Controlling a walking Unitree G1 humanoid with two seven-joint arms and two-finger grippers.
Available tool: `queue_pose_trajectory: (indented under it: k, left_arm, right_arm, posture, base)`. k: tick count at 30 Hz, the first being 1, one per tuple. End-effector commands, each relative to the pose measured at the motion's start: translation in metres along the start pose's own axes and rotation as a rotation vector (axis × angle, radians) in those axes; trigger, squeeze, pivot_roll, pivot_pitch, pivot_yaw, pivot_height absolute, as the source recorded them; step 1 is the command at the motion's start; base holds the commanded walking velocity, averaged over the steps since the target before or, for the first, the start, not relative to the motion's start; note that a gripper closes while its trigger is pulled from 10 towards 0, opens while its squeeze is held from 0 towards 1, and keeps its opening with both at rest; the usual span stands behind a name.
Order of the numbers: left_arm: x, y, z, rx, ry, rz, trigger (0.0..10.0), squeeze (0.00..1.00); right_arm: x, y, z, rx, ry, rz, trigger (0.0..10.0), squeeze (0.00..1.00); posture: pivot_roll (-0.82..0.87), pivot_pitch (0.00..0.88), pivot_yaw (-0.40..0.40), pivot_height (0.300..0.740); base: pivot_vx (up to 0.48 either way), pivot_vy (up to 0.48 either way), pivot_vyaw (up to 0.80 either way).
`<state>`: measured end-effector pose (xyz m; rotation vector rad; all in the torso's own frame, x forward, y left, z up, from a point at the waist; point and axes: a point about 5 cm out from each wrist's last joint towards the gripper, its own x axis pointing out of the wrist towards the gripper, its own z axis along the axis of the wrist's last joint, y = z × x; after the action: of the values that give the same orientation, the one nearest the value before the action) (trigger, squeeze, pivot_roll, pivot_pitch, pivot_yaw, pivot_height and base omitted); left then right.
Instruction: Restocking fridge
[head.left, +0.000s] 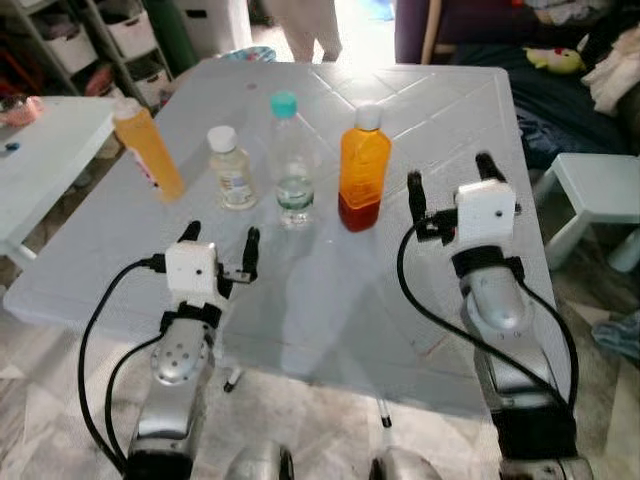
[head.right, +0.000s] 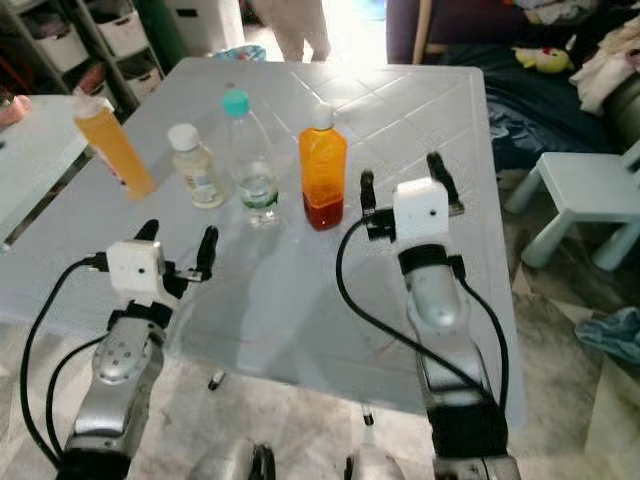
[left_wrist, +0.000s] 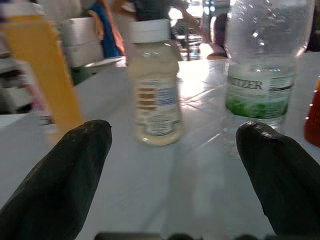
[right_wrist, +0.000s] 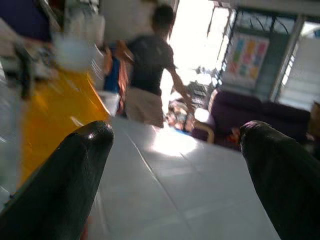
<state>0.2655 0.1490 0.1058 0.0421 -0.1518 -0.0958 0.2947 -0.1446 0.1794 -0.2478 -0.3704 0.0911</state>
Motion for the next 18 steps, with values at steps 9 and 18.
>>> queue_pose_trajectory:
  k: [9, 18]
  left_arm:
    - [-0.002, 0.004, 0.001, 0.016, 0.001, 0.006, 10.0, 0.0]
    - [0.001, 0.001, 0.003, 0.013, -0.009, -0.001, 10.0, 0.0]
  right_arm:
    - [-0.003, 0.019, 0.015, -0.021, -0.087, 0.134, 10.0, 0.0]
    - [0.035, 0.007, 0.029, -0.037, -0.157, 0.215, 10.0, 0.0]
  posture:
    - [0.01, 0.1, 0.07, 0.74]
    - [0.02, 0.097, 0.066, 0.74]
  base:
    - [0.0, 0.0, 0.0]
    - [0.0, 0.0, 0.0]
